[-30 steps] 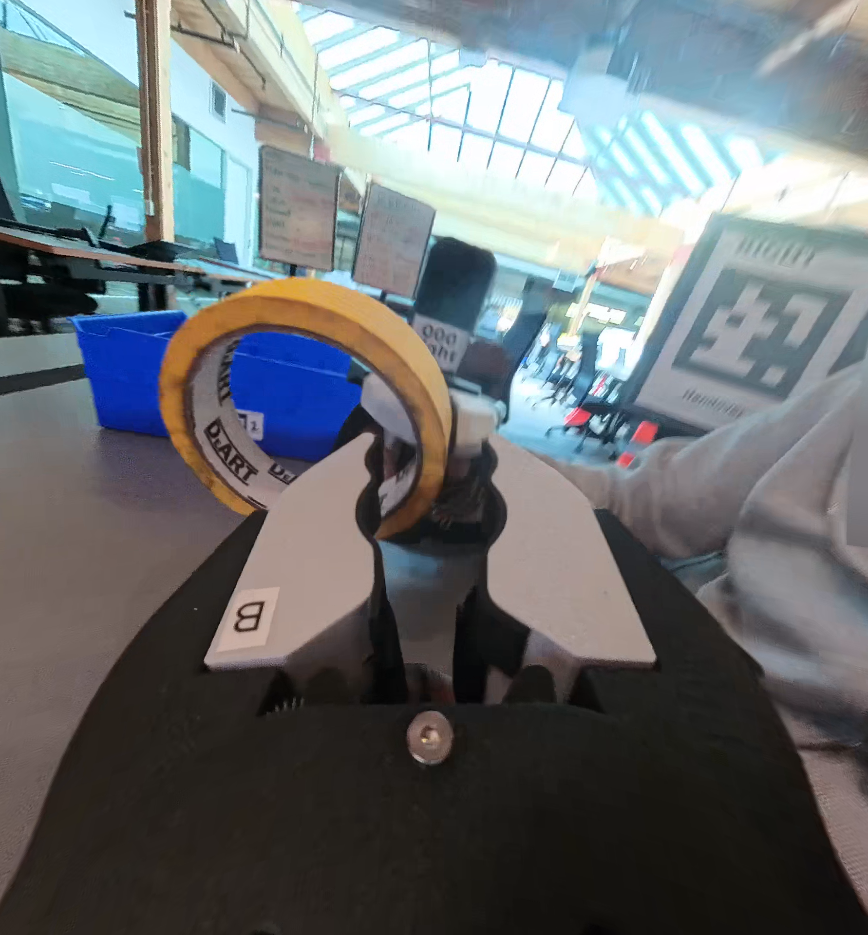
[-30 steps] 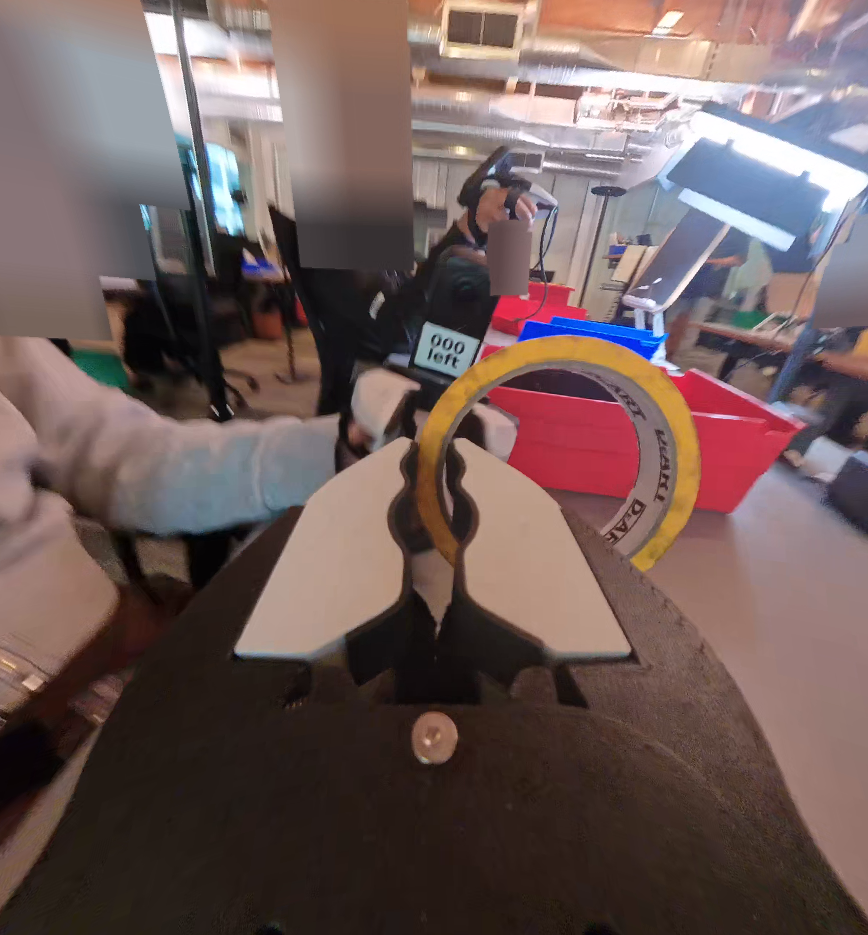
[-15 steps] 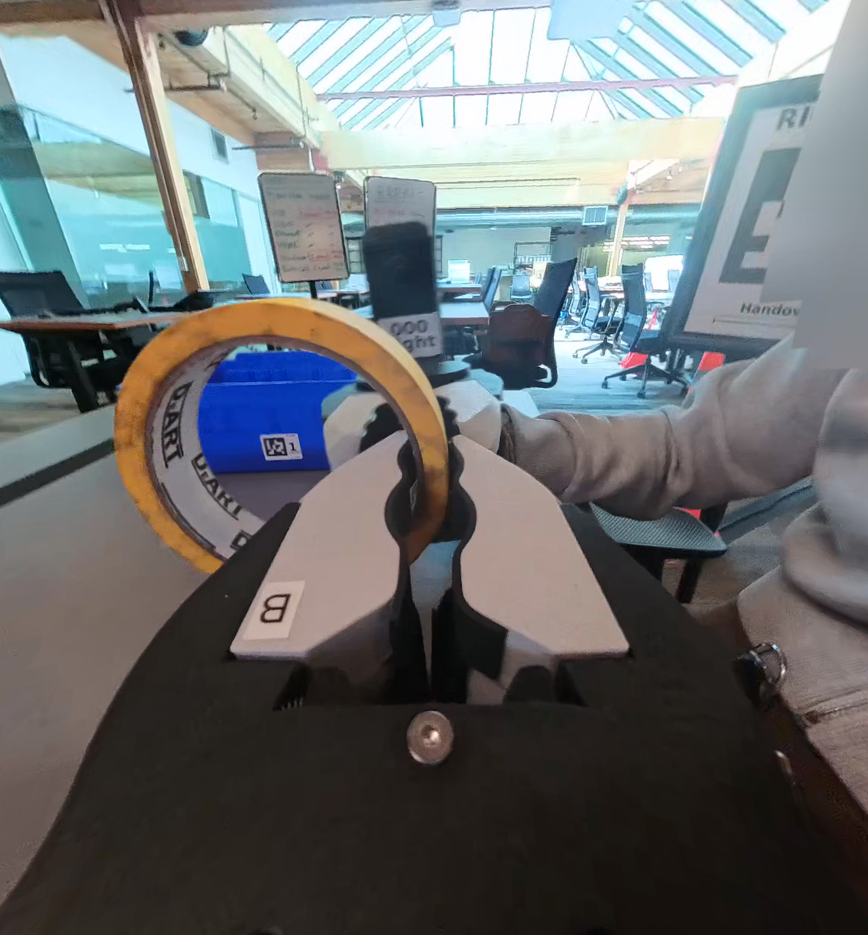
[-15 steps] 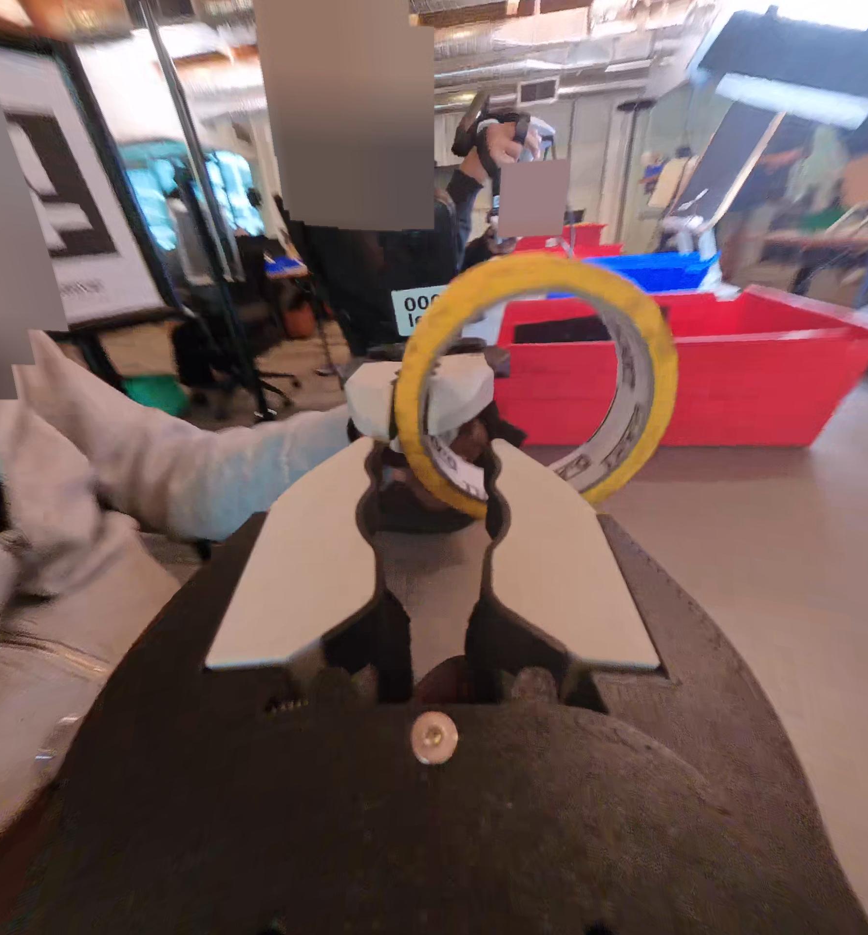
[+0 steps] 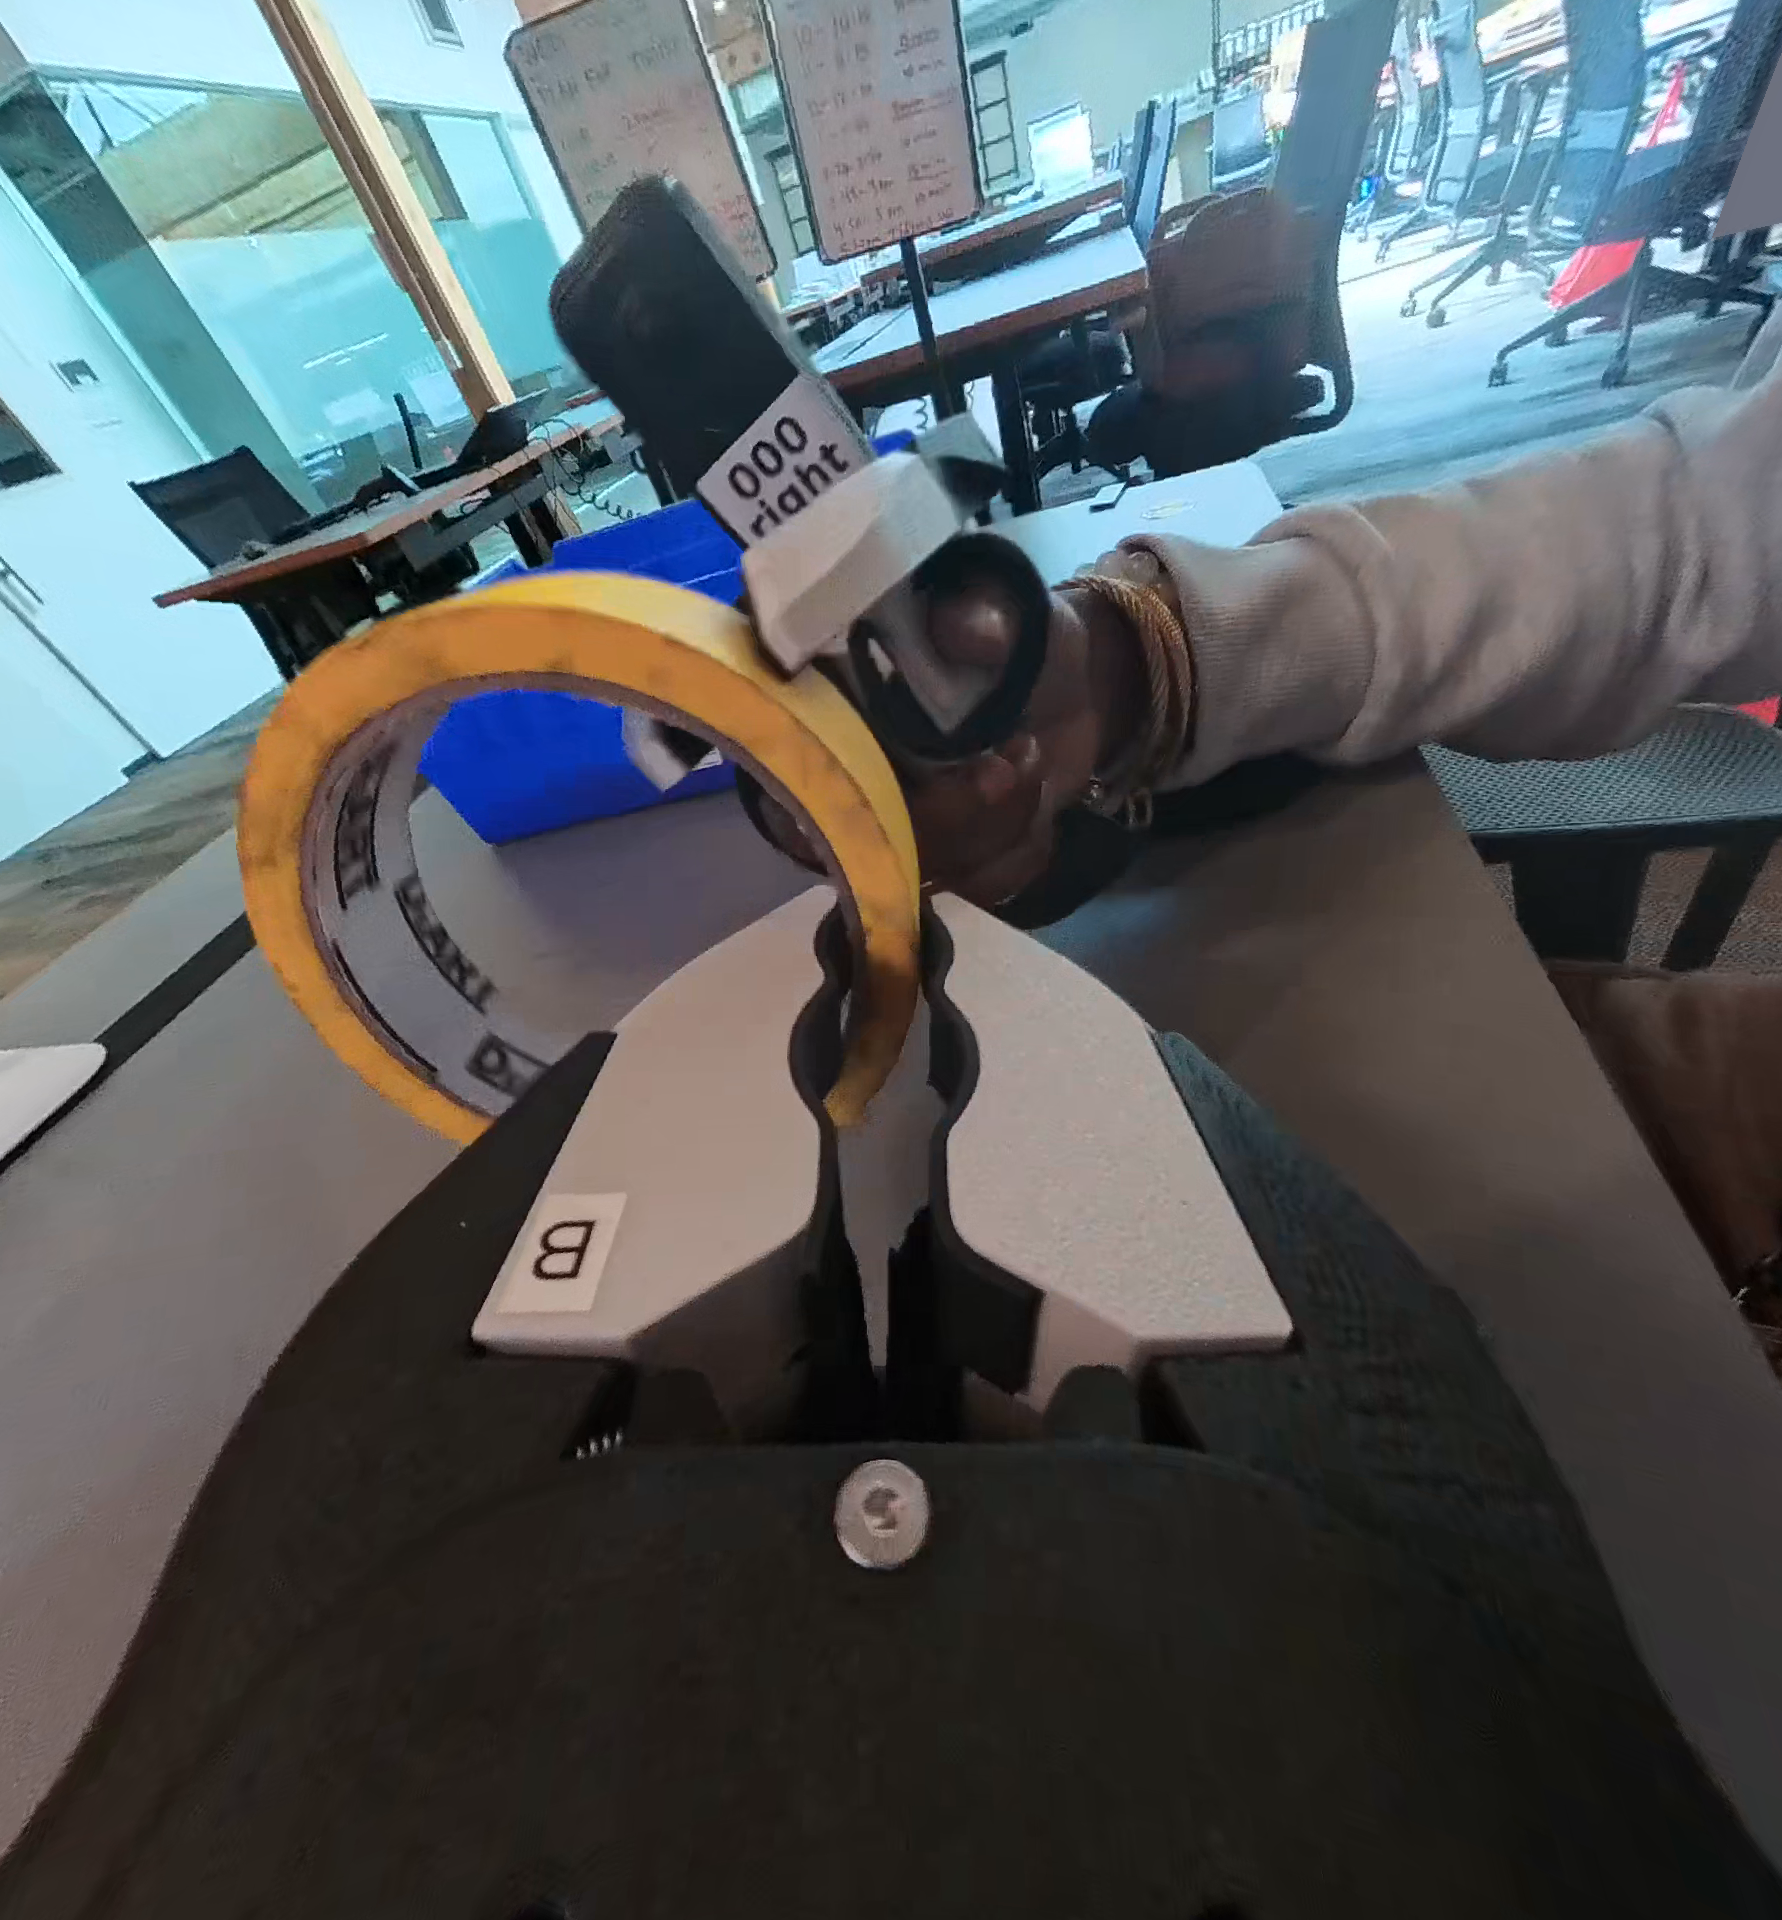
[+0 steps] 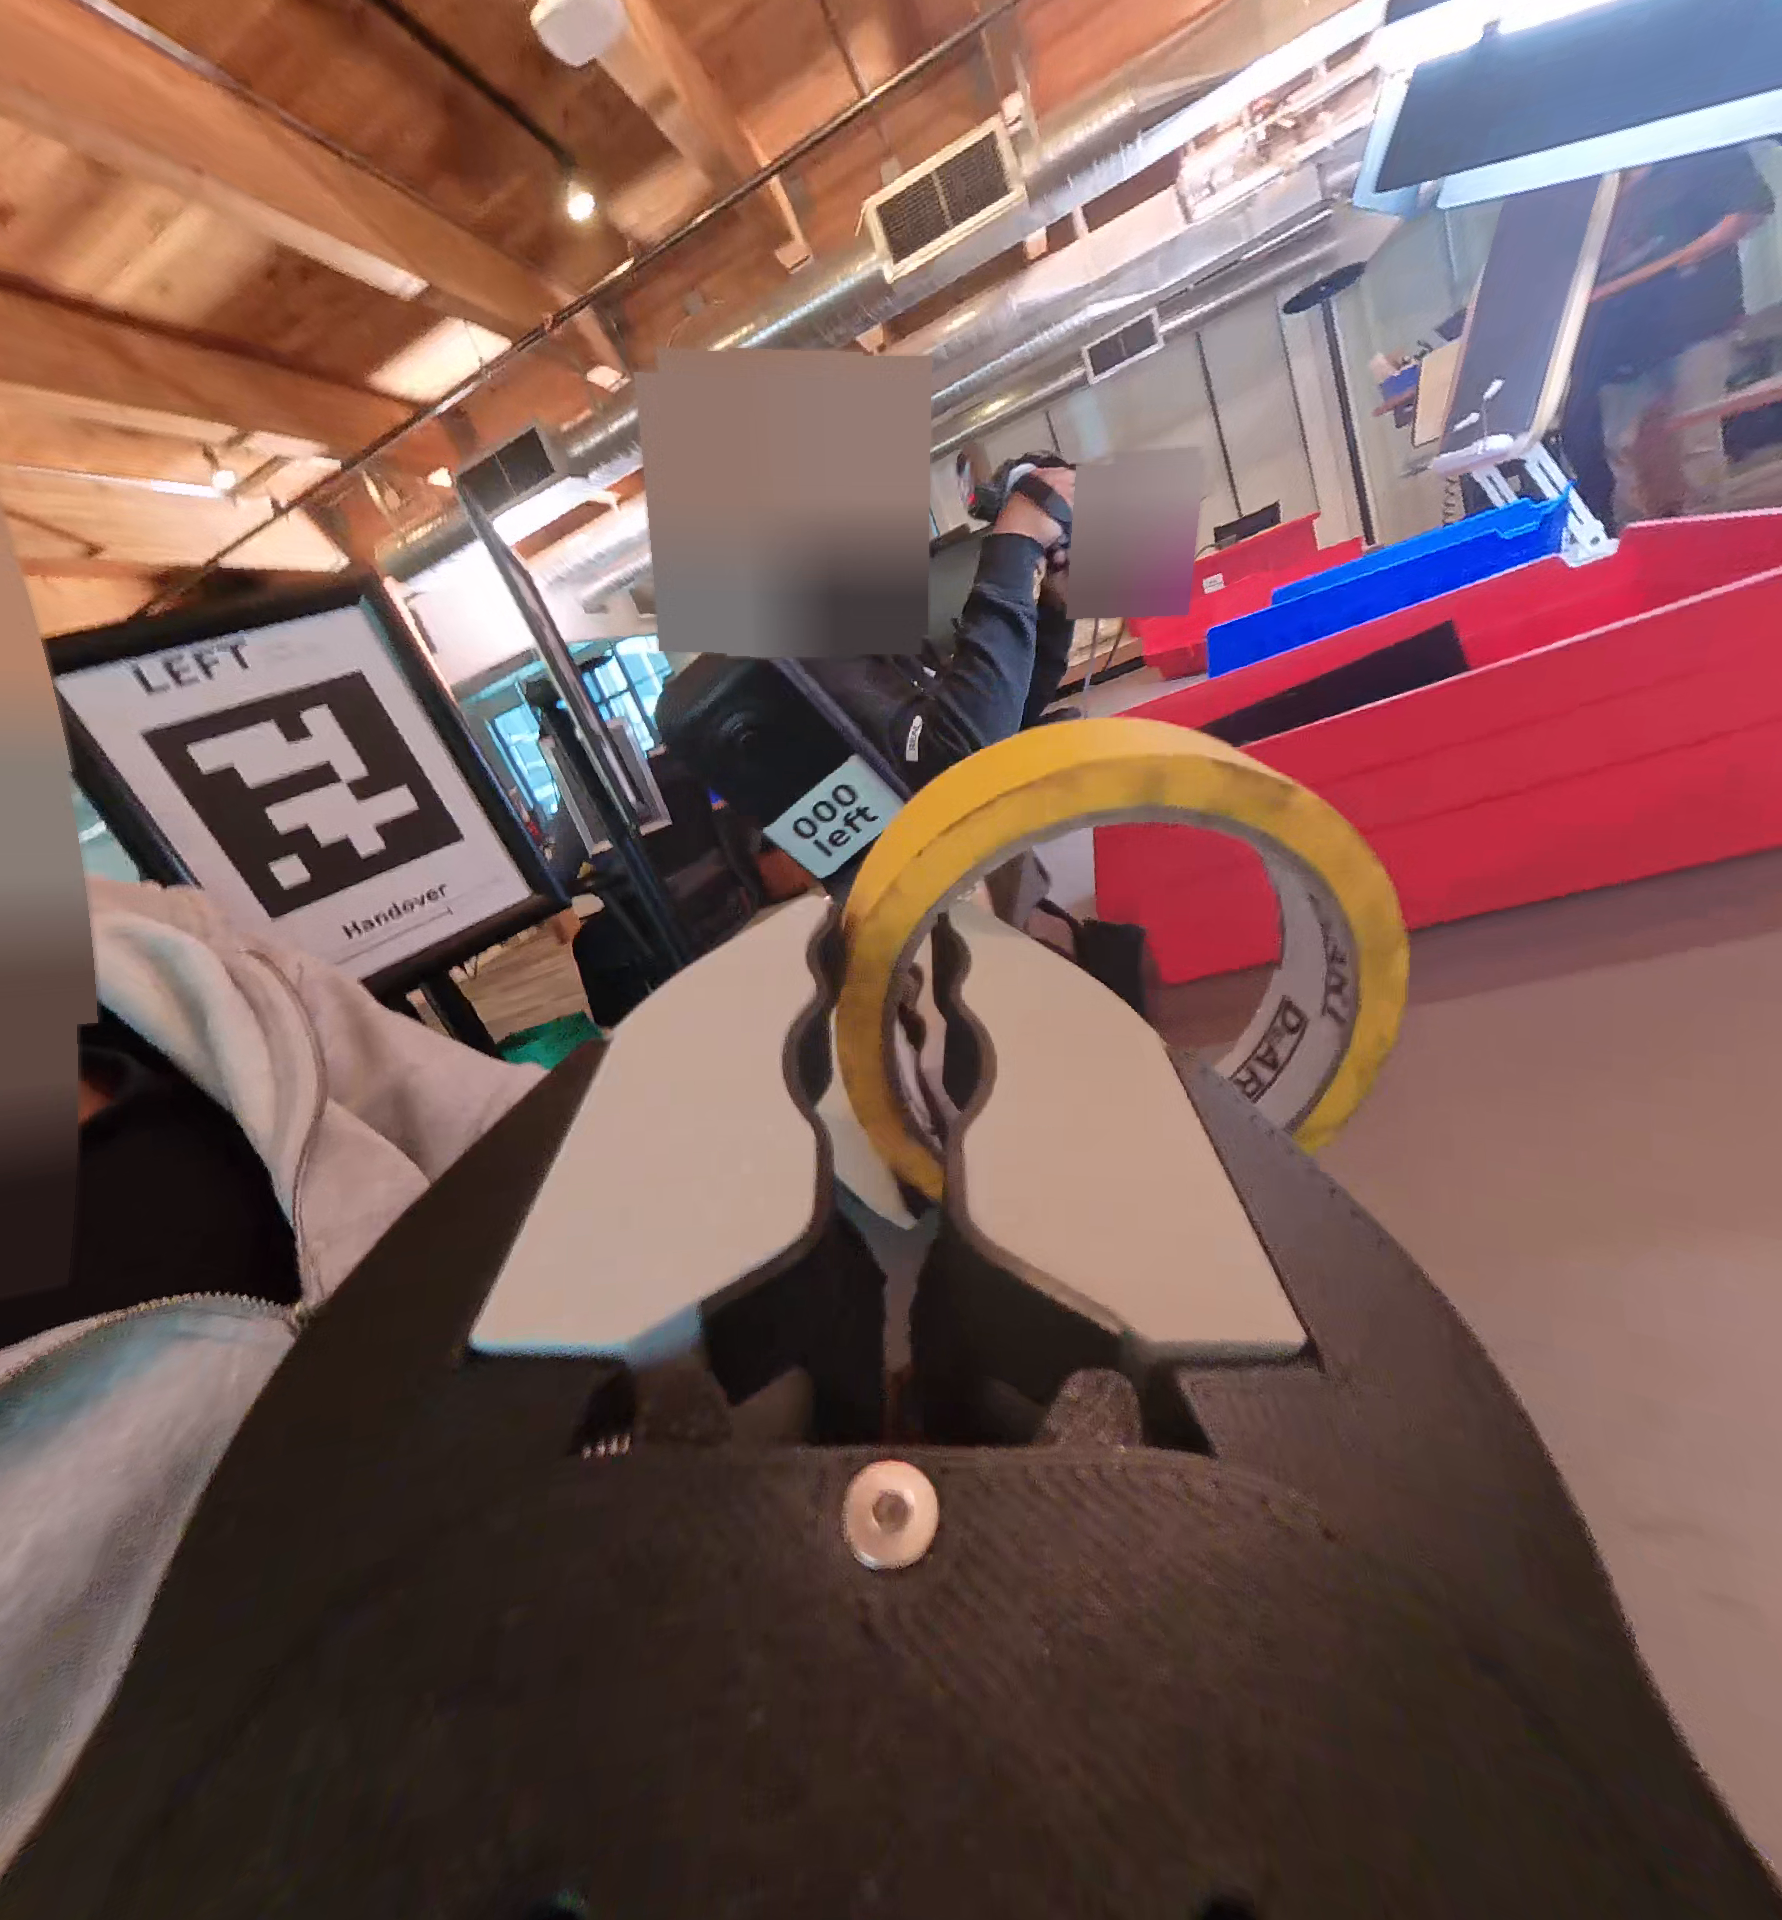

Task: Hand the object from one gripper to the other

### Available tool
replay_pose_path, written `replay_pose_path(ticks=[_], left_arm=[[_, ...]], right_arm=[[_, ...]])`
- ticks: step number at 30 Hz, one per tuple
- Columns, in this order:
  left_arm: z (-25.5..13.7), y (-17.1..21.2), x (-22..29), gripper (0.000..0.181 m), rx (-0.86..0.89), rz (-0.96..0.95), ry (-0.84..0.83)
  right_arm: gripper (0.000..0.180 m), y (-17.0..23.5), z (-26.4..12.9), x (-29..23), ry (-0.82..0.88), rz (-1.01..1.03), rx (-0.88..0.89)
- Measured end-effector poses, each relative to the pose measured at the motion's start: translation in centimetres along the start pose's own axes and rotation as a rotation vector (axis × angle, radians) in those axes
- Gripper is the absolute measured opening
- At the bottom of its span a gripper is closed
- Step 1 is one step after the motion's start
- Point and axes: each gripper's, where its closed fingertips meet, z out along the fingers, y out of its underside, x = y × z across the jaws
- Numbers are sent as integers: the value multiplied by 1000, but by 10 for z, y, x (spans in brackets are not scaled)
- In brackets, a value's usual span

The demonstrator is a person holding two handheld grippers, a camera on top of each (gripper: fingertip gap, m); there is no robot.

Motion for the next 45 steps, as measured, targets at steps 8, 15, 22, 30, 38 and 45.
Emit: replay_pose_path(ticks=[8, 15, 22, 30, 38, 45], left_arm=[[-29, -47, -10, 49, 349, -435, 130], [-32, -40, -20, 19, 353, -638, 175], [-26, -37, -10, 11, 276, -346, 97], [-5, -7, 4, 11, 56, -168, 87], [-19, -28, -15, 36, 217, -302, 29], [-37, -46, -26, 39, 401, -594, 122]], right_arm=[[10, 18, 6, -12, 85, -647, -168], [17, 52, 7, 23, 289, -1045, -465], [44, 23, 0, 10, 195, -533, -257], [39, 7, 2, -6, -15, -49, -61], [11, 11, 0, -2, 105, -411, -127], [11, 32, 5, 7, 240, -910, -320]])
